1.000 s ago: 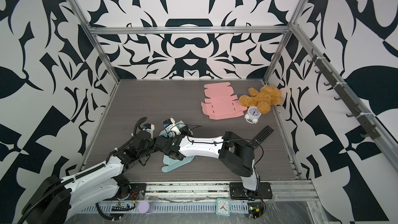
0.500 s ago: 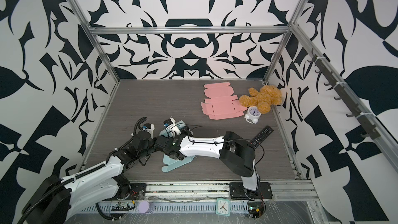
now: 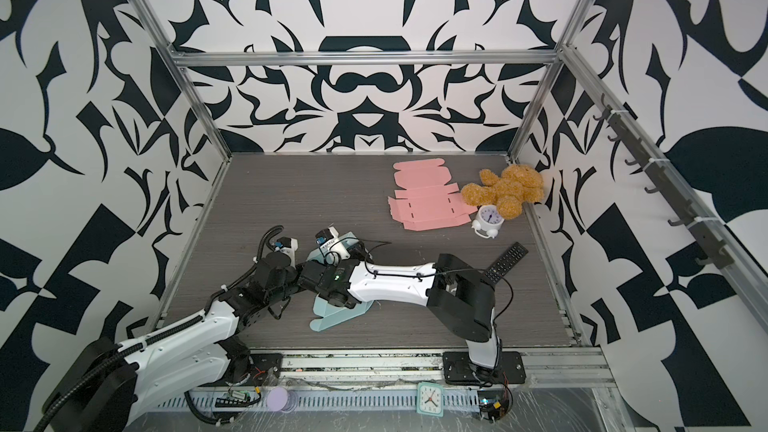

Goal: Fold the paper box

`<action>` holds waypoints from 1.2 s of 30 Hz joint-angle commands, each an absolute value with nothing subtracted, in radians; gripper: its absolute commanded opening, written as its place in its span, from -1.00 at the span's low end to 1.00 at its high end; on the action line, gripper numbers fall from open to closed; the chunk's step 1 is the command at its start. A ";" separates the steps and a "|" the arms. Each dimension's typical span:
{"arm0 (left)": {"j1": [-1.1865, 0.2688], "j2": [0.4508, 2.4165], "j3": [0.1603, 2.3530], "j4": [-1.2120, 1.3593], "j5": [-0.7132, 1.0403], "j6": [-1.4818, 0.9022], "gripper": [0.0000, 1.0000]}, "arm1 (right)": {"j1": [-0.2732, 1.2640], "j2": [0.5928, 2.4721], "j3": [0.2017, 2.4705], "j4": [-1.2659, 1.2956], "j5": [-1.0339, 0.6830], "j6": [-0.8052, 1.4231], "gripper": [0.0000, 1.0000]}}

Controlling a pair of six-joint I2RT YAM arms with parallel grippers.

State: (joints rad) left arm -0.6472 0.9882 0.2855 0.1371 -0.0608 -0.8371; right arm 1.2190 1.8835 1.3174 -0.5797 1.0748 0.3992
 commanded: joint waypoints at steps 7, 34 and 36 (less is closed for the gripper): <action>-0.650 0.974 0.281 0.158 -0.069 -0.827 -1.00 | 1.245 1.785 1.272 -0.548 1.042 0.369 -0.26; -0.733 1.089 0.366 0.175 -0.081 -0.435 -1.00 | 0.895 1.259 0.901 -0.182 0.002 0.486 0.57; -0.748 1.112 0.374 0.186 -0.094 -0.427 -1.00 | 0.884 1.282 0.894 -0.156 -0.020 0.486 0.58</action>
